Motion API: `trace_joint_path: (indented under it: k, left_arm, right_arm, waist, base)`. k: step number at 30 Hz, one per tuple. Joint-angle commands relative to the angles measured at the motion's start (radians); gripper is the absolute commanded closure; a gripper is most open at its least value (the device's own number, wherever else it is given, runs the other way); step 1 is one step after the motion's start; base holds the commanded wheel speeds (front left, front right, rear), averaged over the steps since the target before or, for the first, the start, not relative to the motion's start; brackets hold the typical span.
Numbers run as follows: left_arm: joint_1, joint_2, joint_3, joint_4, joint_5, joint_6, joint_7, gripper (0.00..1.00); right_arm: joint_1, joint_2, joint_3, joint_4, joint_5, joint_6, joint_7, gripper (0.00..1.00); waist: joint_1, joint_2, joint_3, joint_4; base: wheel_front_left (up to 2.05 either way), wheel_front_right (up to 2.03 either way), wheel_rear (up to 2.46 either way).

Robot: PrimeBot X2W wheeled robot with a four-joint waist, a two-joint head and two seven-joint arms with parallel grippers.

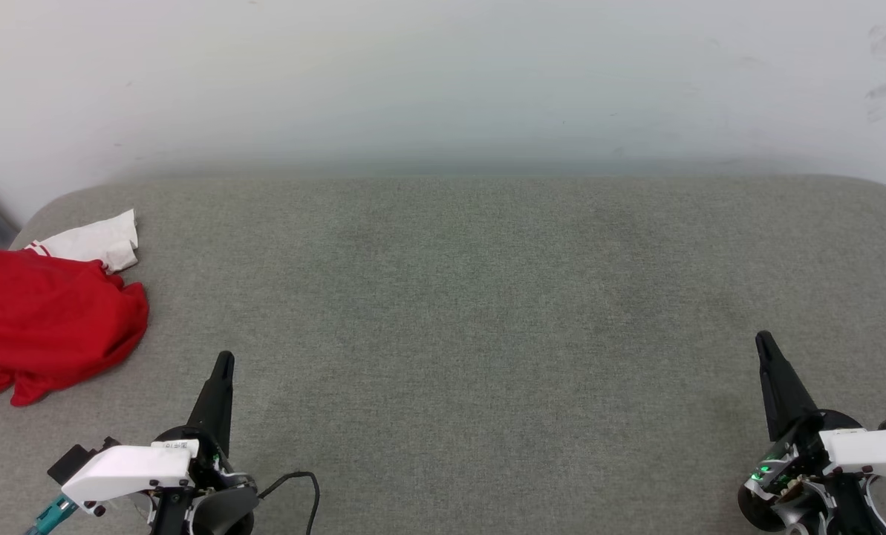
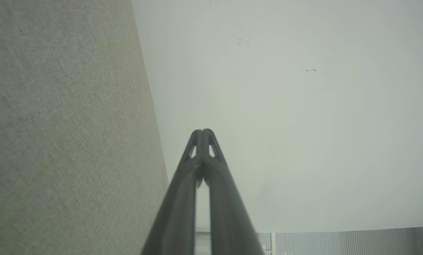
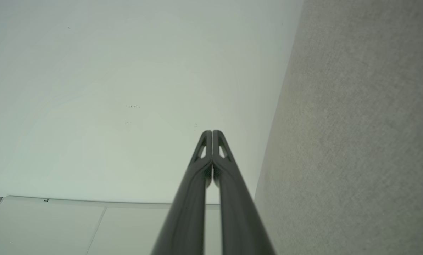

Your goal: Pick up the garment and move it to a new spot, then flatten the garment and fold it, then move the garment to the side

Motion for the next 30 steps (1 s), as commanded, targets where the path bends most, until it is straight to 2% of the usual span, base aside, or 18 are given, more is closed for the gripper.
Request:
trace_joint_path:
  k: [1, 30]
  left_arm:
    - [-0.009, -0.002, 0.004, 0.001, 0.002, -0.002, 0.005, 1.00]
    - [-0.009, -0.002, 0.004, 0.001, 0.003, -0.002, 0.005, 1.00]
  right_arm:
    - [-0.013, 0.003, -0.001, 0.001, -0.006, 0.000, 0.002, 1.00]
    - [-0.013, 0.004, -0.001, 0.001, -0.006, 0.000, 0.002, 1.00]
  waist:
    - [0.0000, 0.0000, 0.000, 0.000]
    - [0.0000, 0.0000, 0.000, 0.000]
  base:
    - [0.00, 0.00, 0.00]
    - [0.00, 0.00, 0.00]
